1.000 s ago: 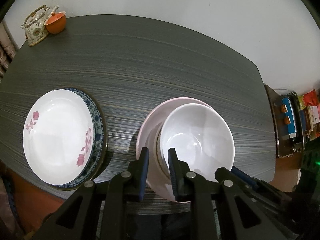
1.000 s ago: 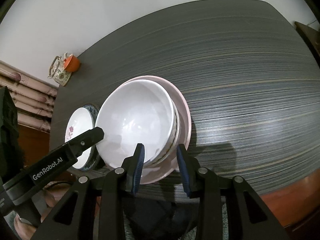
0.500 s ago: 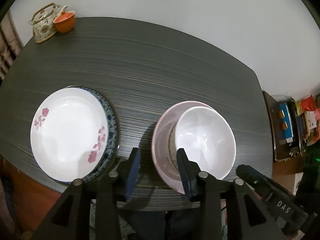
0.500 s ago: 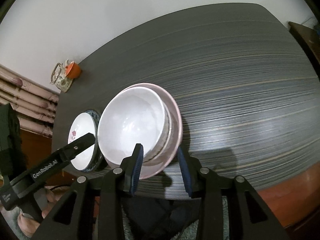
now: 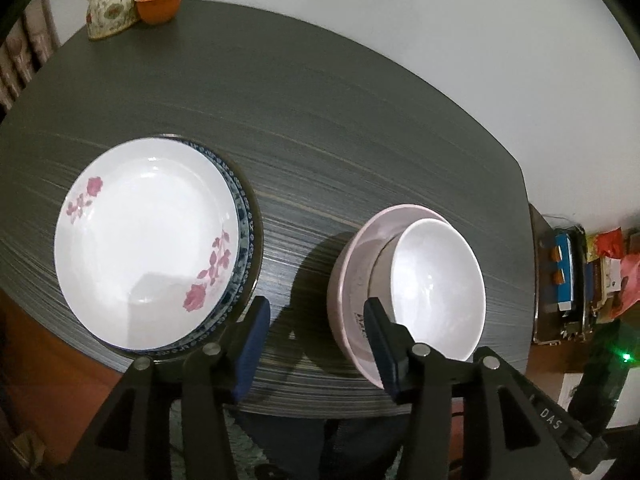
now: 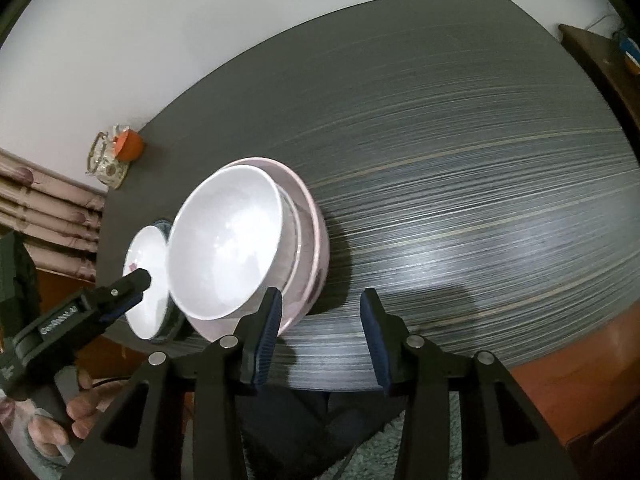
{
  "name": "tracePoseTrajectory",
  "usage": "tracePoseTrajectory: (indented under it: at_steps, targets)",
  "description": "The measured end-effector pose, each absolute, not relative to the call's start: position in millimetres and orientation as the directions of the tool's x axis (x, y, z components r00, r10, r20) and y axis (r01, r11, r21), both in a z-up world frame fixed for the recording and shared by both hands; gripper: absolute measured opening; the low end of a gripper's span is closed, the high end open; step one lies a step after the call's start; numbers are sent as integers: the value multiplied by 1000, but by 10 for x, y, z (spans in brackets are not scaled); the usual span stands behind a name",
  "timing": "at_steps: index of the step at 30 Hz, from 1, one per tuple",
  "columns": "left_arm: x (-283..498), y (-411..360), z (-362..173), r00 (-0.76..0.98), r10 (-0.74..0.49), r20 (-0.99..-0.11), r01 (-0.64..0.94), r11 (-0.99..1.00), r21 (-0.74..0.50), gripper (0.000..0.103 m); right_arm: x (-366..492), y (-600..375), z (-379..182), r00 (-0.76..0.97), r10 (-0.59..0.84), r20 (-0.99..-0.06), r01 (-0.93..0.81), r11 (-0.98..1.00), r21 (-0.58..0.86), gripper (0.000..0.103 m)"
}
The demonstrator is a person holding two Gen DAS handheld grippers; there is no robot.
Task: Organize plates and bowls
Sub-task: 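Open the left tool while the right tool opens, releasing the 'Dog' bowl, then close the left tool on the pink bowl rim while the right tool grips it too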
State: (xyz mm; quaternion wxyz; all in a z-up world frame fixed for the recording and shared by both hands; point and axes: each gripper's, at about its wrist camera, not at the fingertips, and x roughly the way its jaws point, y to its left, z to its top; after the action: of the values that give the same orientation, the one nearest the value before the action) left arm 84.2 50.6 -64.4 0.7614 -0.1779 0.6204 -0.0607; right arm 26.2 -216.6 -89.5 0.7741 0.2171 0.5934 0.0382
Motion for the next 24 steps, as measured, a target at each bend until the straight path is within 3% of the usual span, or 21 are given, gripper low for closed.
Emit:
tracePoseTrajectory:
  at_steps: [15, 24]
  targets:
    - [971, 474, -870, 173, -296, -939, -154, 934, -323, 50, 371, -2174, -1064, 264, 291, -920, 237, 905, 354, 40]
    - [1020, 432, -981, 147, -277, -950, -164, 940, -299, 50, 472, -2149, -1158, 251, 267, -931, 246, 912, 328, 46]
